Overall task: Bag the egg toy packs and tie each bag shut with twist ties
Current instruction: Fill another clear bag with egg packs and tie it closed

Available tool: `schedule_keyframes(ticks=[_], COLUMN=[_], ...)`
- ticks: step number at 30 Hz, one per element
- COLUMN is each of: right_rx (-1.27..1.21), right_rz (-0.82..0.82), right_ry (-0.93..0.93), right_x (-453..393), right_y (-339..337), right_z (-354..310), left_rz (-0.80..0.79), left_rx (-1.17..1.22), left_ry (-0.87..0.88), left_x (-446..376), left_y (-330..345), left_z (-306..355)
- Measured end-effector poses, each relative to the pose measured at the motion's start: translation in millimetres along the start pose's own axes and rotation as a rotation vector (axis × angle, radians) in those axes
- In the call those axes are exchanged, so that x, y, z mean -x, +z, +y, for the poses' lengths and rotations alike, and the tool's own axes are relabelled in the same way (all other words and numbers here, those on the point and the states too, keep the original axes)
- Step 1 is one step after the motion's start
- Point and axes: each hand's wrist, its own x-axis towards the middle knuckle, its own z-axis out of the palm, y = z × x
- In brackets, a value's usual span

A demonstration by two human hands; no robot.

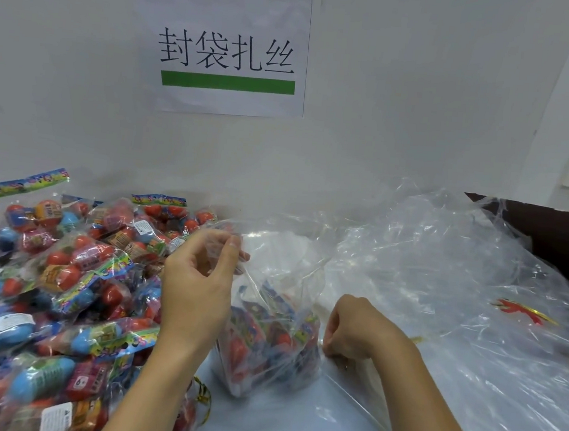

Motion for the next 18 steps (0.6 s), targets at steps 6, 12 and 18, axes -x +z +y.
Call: schedule_keyframes(ticks=[6, 12, 18], right_rx=[-0.041, -0.145, -0.44], right_rz=[0.027, 0.118, 0.496], right_ry=[-0.043, -0.074, -0.06], right_x=[-2, 3, 8], right_y=[-5, -15, -25], right_z=[1, -2, -20], left_rz=[-0.016, -0.03, -0.015], left_rx=[-0.003, -0.008, 0.061], left_ry=[0.0, -0.007, -0.058], left_x=[-1, -1, -3], left_y=[1, 0, 1], left_z=[-2, -3, -2])
